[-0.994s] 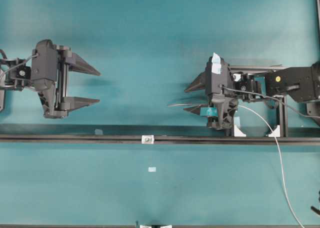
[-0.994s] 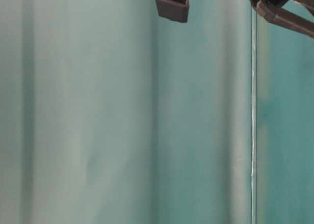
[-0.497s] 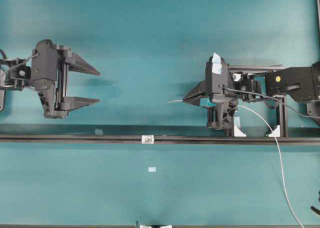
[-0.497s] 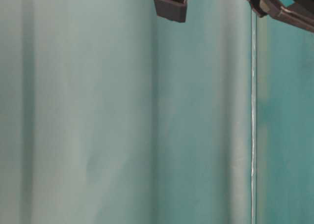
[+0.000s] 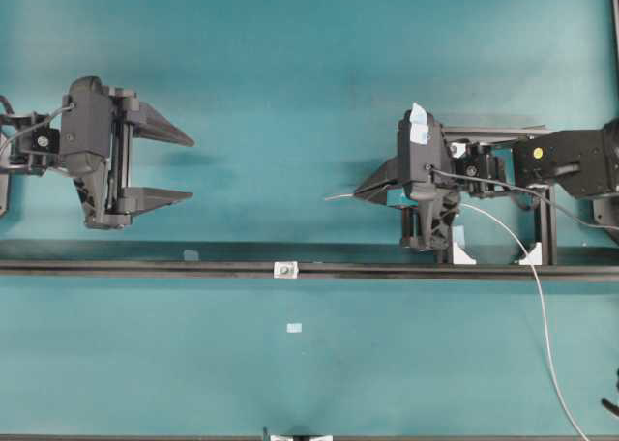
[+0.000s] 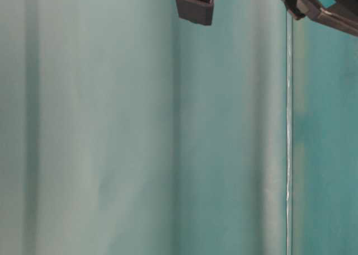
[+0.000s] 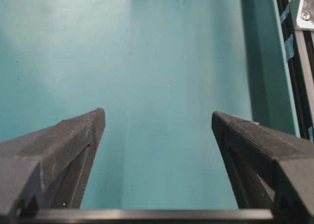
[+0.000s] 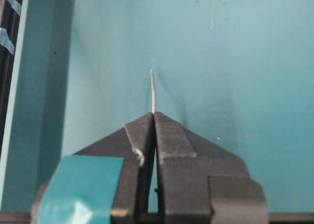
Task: Insert the wire through the hole in the metal fitting marked with a red label. (retake)
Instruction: 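Lower the right gripper over the wire and close on it, then lift the wire with the right gripper and carry it toward the rail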
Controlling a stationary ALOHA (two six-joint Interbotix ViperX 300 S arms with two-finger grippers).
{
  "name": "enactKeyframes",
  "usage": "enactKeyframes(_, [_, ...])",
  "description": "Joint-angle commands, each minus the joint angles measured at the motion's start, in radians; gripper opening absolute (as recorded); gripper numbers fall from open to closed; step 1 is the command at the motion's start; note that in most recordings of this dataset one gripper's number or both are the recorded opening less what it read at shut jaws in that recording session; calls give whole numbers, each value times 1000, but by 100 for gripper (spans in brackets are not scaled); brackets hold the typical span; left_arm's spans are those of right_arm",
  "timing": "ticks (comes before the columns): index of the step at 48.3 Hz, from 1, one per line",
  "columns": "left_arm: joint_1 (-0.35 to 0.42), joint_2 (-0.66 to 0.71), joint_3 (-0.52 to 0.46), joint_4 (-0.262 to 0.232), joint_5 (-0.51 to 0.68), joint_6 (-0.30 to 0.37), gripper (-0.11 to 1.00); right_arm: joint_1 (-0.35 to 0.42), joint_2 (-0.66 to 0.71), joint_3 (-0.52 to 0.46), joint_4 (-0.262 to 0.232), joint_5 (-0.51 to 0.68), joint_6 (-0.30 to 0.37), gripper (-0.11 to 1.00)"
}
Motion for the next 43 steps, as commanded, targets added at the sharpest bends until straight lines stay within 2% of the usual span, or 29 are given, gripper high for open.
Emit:
enactKeyframes(1, [2, -9, -14, 0, -8, 0, 47, -3, -25, -14, -2, -8, 0, 3])
enactKeyframes(19, [2, -41, -15, 0, -8, 0, 47, -6, -149, -11, -2, 57, 0, 3])
enactKeyframes(43, [2, -186, -14, 0, 9, -2, 47, -9, -268, -8, -12, 153, 0, 3])
